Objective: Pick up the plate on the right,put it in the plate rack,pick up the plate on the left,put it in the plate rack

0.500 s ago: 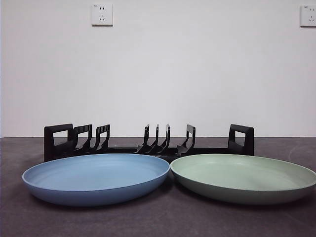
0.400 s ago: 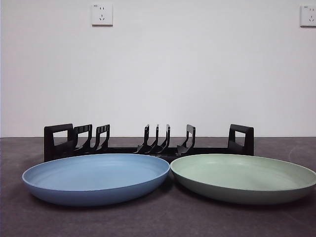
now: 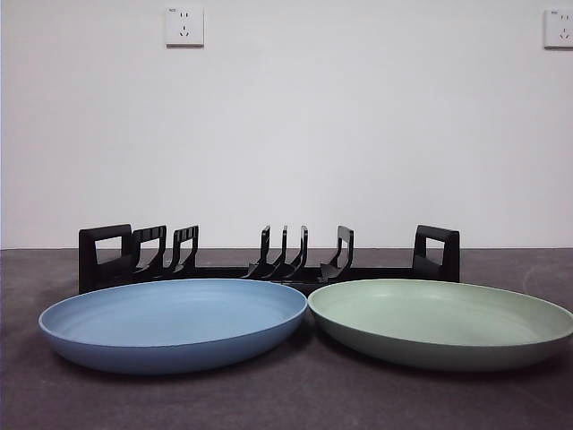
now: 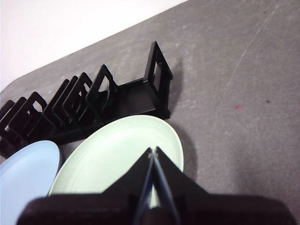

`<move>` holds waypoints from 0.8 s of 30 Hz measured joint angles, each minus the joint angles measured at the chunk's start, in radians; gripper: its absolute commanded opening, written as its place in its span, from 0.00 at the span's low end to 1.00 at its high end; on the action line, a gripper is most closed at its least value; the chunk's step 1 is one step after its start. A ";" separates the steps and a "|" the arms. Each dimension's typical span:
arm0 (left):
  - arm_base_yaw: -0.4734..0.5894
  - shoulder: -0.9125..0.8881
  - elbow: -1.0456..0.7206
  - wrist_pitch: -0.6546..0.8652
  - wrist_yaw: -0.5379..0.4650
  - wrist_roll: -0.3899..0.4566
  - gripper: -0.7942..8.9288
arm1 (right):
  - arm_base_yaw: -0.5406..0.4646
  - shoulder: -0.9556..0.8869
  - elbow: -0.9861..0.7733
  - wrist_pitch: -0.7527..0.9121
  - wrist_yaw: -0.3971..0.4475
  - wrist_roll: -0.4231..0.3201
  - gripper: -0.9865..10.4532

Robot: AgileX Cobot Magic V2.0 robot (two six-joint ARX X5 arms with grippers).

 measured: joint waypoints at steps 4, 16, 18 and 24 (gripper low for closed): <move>0.000 0.128 0.091 0.000 0.042 -0.001 0.08 | 0.000 0.137 0.080 0.001 0.000 0.000 0.08; 0.000 0.659 0.402 -0.002 0.275 0.029 0.08 | -0.003 0.723 0.371 -0.109 -0.121 -0.097 0.08; -0.001 0.742 0.447 -0.003 0.339 0.047 0.08 | -0.011 0.842 0.438 -0.156 -0.182 -0.131 0.09; -0.040 0.801 0.476 -0.004 0.366 0.072 0.35 | -0.062 0.998 0.528 -0.192 -0.185 -0.189 0.28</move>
